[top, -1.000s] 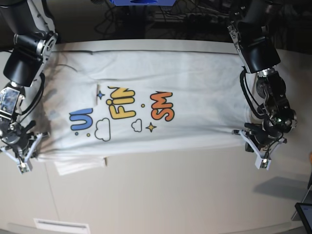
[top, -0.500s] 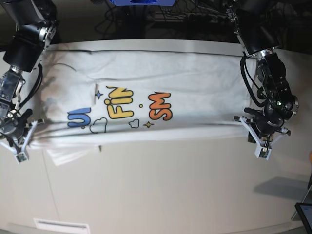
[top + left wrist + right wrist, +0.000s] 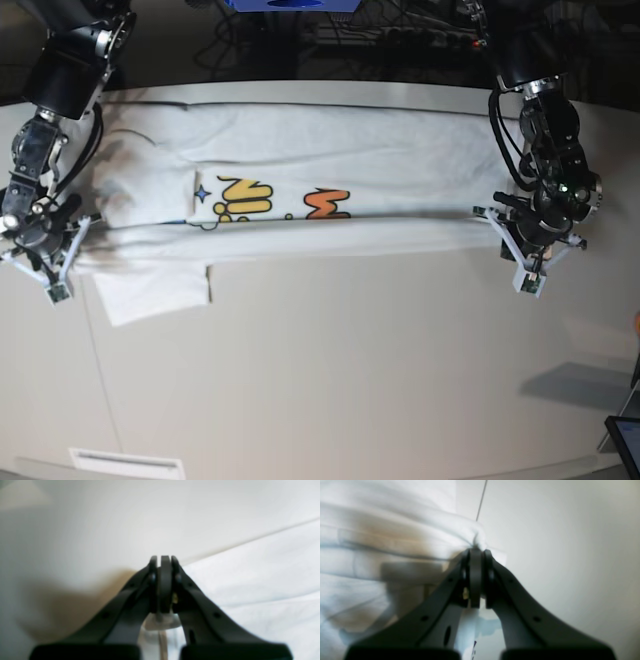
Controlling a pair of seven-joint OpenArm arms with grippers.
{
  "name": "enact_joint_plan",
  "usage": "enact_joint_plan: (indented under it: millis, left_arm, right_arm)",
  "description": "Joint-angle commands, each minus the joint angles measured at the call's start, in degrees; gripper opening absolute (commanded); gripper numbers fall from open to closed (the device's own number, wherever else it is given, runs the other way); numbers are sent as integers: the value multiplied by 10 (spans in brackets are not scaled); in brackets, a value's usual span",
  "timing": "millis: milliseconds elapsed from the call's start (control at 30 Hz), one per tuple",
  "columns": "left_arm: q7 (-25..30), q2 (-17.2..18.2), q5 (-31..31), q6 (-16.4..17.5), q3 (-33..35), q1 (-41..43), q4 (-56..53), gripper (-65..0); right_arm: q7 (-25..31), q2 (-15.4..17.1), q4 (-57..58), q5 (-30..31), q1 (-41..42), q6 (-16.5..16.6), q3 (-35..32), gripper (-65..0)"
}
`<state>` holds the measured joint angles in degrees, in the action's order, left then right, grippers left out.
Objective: Fold the T-shirt properly
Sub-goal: 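Fold the side edges inward toward the shirt's centre with both grippers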
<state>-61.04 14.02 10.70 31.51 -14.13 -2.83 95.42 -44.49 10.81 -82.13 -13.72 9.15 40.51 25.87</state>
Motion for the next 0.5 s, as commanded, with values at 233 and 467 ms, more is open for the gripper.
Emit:
enact_joint_plan:
  millis: [233, 467]
  left_arm:
    - [8, 10, -3, -4, -1, 11, 8, -650]
    - [9, 10, -6, -4, 0, 20, 5, -650]
  right_arm:
    - [8, -2, -11, -1, 7, -5, 1, -647]
    - [8, -3, -9, -1, 6, -5, 1, -647]
